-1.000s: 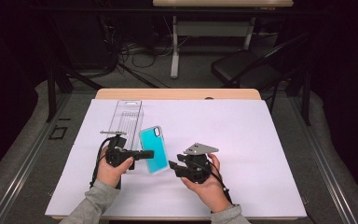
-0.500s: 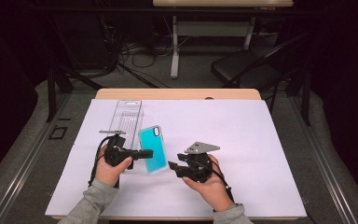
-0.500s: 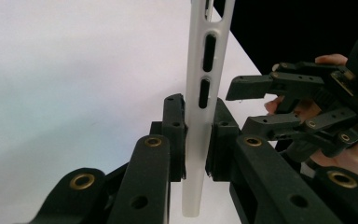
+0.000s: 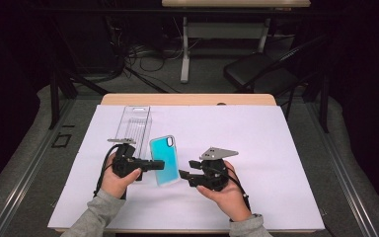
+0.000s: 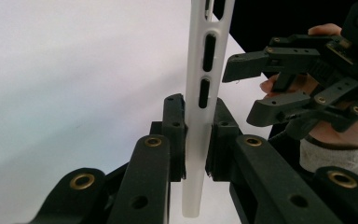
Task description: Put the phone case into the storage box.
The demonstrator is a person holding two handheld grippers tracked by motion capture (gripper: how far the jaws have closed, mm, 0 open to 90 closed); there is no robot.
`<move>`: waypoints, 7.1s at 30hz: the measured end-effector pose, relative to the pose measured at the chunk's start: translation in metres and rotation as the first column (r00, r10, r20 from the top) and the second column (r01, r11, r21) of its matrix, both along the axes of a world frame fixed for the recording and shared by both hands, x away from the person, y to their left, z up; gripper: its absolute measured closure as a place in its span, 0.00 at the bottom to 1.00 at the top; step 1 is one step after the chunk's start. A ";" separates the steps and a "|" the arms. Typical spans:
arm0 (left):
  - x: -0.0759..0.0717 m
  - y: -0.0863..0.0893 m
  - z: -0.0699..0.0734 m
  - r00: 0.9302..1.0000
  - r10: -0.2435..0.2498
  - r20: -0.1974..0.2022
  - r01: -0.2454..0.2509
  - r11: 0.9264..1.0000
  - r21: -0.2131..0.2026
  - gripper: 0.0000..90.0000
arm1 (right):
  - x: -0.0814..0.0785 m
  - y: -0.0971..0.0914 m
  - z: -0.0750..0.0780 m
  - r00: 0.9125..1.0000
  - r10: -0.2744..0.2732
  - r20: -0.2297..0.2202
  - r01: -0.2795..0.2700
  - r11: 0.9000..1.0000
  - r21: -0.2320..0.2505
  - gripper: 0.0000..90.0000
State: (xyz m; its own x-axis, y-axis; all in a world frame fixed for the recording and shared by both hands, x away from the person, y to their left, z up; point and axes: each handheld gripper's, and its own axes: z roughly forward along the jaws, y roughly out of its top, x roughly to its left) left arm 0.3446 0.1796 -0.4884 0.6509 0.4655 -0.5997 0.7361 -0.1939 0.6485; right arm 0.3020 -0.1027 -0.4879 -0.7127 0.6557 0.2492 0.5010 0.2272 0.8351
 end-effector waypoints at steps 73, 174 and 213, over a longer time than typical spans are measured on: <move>-0.019 -0.035 -0.001 0.986 -0.165 0.025 0.164 0.986 0.020 0.90 | 0.010 -0.025 0.002 0.986 0.098 -0.134 -0.083 0.990 0.114 0.84; -0.018 -0.035 -0.002 0.986 -0.163 0.032 0.163 0.987 0.004 0.90 | 0.007 -0.027 0.004 0.985 0.041 -0.166 -0.014 0.988 0.156 0.94; -0.016 -0.034 -0.001 0.991 -0.086 0.107 0.081 0.996 0.046 0.71 | 0.010 -0.035 0.004 0.986 -0.094 -0.139 0.106 0.991 0.084 0.94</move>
